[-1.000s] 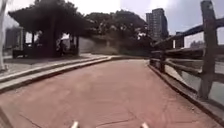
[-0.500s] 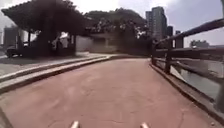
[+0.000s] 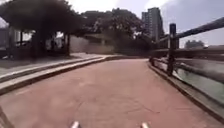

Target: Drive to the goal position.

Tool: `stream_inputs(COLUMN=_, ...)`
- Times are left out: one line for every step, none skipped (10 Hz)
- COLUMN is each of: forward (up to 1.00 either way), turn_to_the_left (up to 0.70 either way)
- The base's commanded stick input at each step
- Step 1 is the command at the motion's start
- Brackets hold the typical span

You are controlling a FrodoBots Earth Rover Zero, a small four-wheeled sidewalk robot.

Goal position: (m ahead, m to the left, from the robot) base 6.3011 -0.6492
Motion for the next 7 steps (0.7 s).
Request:
stream_inputs(forward=0.70, turn_to_the_left=-0.34)
stream_inputs(forward=0.70, turn_to_the_left=-0.30)
stream_inputs(forward=0.70, turn_to_the_left=0.00)
stream_inputs(forward=0.70, turn_to_the_left=0.00)
stream_inputs(forward=0.70, turn_to_the_left=0.00)
stream_inputs(forward=0.70, turn_to_the_left=0.00)
stream_inputs(forward=0.70, turn_to_the_left=0.00)
